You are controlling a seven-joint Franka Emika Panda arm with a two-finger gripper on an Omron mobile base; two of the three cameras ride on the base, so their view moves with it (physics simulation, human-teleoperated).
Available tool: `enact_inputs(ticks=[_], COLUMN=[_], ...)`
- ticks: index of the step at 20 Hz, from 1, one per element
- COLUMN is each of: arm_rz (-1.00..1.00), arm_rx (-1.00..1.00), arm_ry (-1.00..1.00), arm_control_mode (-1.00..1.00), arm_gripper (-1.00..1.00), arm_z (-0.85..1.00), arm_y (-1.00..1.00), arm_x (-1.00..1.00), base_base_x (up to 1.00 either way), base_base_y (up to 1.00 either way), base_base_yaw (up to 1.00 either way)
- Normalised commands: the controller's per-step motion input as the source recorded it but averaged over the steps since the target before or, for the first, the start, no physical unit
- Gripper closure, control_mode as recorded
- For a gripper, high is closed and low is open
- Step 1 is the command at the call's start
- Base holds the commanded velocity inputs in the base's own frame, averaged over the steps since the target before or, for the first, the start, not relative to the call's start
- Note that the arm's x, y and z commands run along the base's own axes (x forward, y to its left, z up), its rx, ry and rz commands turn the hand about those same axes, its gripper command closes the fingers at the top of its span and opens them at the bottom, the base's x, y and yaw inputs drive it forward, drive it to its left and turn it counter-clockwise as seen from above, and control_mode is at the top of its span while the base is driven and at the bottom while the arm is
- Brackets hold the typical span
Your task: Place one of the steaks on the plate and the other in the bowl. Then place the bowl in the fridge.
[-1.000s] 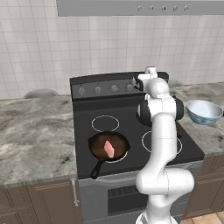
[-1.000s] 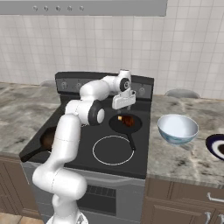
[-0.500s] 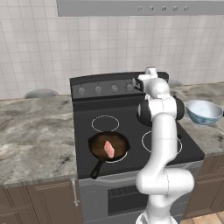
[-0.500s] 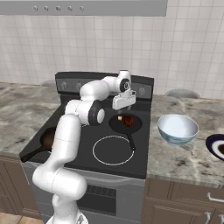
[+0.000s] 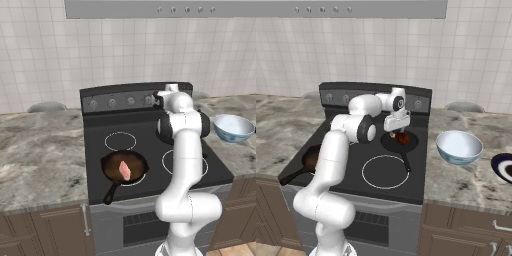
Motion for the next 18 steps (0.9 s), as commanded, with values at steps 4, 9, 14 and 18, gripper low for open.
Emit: enact_inputs(ticks=[4, 9, 14, 18], arm_rz=[0.00, 0.00, 0.00, 0.02], arm_rx=[0.00, 0.00, 0.00, 0.00], arm_ry=[0.00, -0.10, -0.09, -0.01], arm_control_mode=[-1.00, -1.00, -1.00, -1.00], arm_gripper=[-1.00, -1.00, -1.00, -1.00], arm_z=[-0.07, -0.11, -0.15, -0.19], arm_y=[0.00, 0.00, 0.00, 0.00], arm_x=[0.00, 0.07, 0.13, 0.05], base_base_x=[0.00, 0.00, 0.00, 0.00], base_base_y=[0.00, 0.00, 0.00, 0.00], base_base_yaw=[0.00, 0.00, 0.00, 0.00])
